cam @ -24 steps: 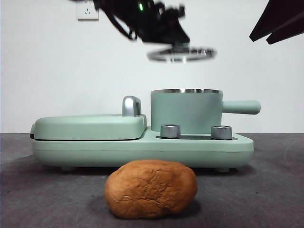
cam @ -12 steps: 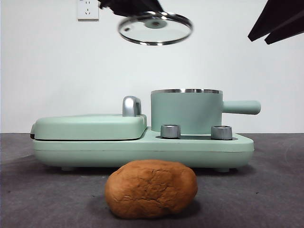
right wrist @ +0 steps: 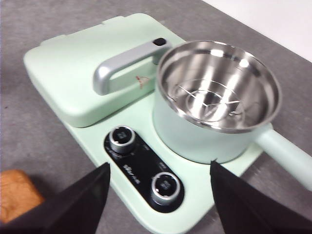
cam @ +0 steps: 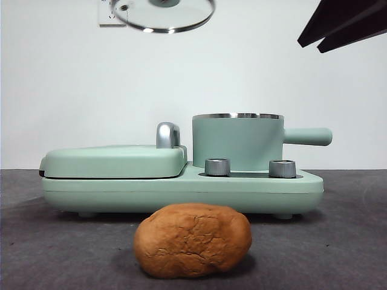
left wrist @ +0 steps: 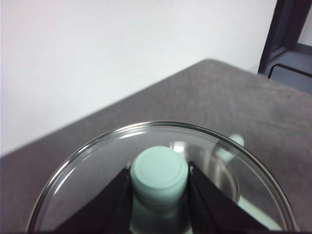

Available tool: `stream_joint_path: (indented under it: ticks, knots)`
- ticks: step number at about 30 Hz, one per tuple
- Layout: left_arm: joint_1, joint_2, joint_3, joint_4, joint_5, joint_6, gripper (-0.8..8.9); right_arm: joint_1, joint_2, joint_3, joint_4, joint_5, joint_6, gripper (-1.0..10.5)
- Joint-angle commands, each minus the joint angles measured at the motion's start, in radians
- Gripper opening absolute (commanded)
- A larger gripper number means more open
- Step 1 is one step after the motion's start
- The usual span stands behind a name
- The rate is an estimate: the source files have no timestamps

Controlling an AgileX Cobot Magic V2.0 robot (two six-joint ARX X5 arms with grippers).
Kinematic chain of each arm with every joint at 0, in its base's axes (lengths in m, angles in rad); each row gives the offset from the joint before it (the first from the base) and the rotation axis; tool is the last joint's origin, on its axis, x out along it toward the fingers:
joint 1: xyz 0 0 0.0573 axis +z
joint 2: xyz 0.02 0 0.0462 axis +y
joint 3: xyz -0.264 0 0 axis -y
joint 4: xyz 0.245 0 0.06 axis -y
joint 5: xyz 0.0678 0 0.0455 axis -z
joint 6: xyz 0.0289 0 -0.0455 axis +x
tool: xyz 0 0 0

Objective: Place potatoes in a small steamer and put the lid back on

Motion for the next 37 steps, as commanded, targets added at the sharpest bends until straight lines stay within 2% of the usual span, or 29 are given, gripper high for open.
stream_joint_path:
  ticks: [1, 7, 11, 19, 26, 37]
  knots:
    - [0.007, -0.062, -0.063, 0.023, 0.001, -0.017, 0.10, 0.036, 0.007, 0.018, 0.006, 0.001, 0.017, 3.2]
    - [0.050, -0.227, -0.254, 0.026, 0.001, -0.064, 0.10, 0.172, 0.018, 0.018, 0.003, 0.002, -0.024, 3.4]
    - [0.084, -0.327, -0.349, 0.023, 0.001, -0.091, 0.09, 0.281, 0.059, 0.018, -0.016, 0.034, -0.053, 3.4]
    - [0.126, -0.415, -0.393, -0.053, 0.001, -0.095, 0.09, 0.435, 0.208, 0.018, -0.027, 0.053, -0.077, 3.9]
    - [0.127, -0.416, -0.393, -0.060, 0.001, -0.095, 0.09, 0.491, 0.338, 0.018, -0.020, 0.053, -0.078, 3.9]
    - [0.127, -0.416, -0.393, -0.060, 0.001, -0.089, 0.09, 0.504, 0.466, 0.018, 0.011, 0.054, -0.097, 3.9]
